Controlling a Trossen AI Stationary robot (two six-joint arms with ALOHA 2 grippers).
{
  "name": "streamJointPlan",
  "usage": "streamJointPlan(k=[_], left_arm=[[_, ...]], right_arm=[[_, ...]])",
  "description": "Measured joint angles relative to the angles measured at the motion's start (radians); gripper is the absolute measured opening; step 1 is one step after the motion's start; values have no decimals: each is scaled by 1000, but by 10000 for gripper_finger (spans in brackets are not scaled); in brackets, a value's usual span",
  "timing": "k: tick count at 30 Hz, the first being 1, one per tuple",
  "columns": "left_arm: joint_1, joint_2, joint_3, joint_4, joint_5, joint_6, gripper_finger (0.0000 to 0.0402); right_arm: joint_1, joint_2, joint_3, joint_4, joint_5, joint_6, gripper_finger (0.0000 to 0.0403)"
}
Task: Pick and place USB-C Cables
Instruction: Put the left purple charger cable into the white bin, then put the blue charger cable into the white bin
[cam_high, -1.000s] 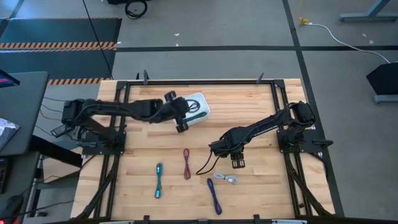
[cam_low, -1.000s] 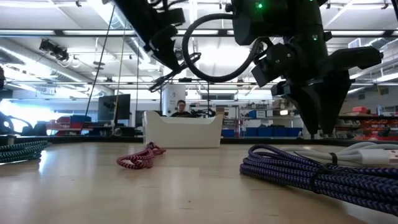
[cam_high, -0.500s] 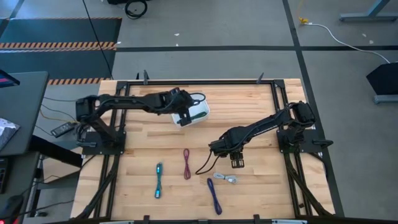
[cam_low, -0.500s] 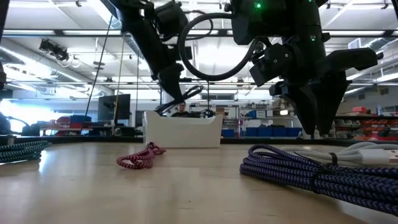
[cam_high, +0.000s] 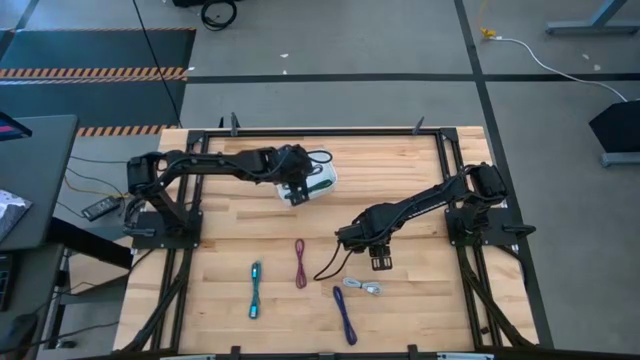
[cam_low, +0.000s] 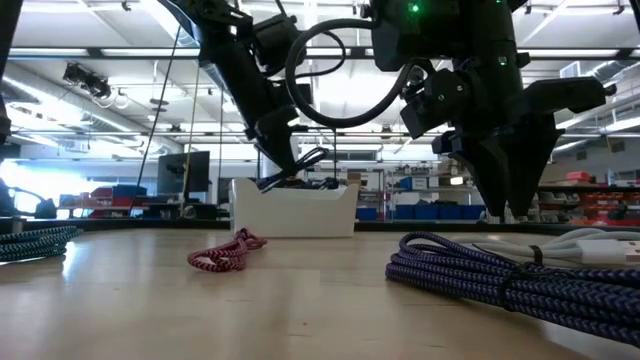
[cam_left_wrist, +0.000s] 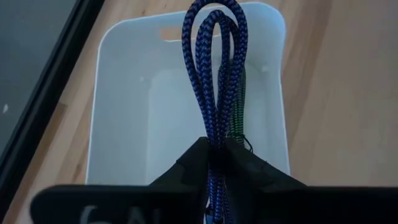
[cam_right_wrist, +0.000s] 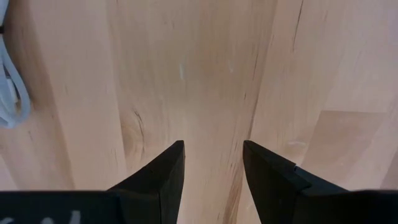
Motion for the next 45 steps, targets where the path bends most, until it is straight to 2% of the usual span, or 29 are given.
streamJointPlan(k=[14, 20, 25, 31, 35, 45], left_arm=[[-3, -11, 0, -15, -2, -25, 140], [-52, -124, 0, -58, -4, -48, 160], [-144, -260, 0, -135, -4, -106, 162], [-297, -355, 0, -285, -2, -339, 163], [-409, -363, 0, -391, -2, -534, 163], [-659, -355, 0, -551, 22, -1044, 163]], right_arm=[[0, 0, 0, 2, 0, 4, 169], [0, 0, 0, 10, 2, -4, 169], [0, 0, 0, 36, 8, -32, 169], [0, 0, 0, 90, 42, -95, 169], [-5, 0, 0, 142, 85, -132, 169], [-48, 0, 0, 265, 90, -185, 169]])
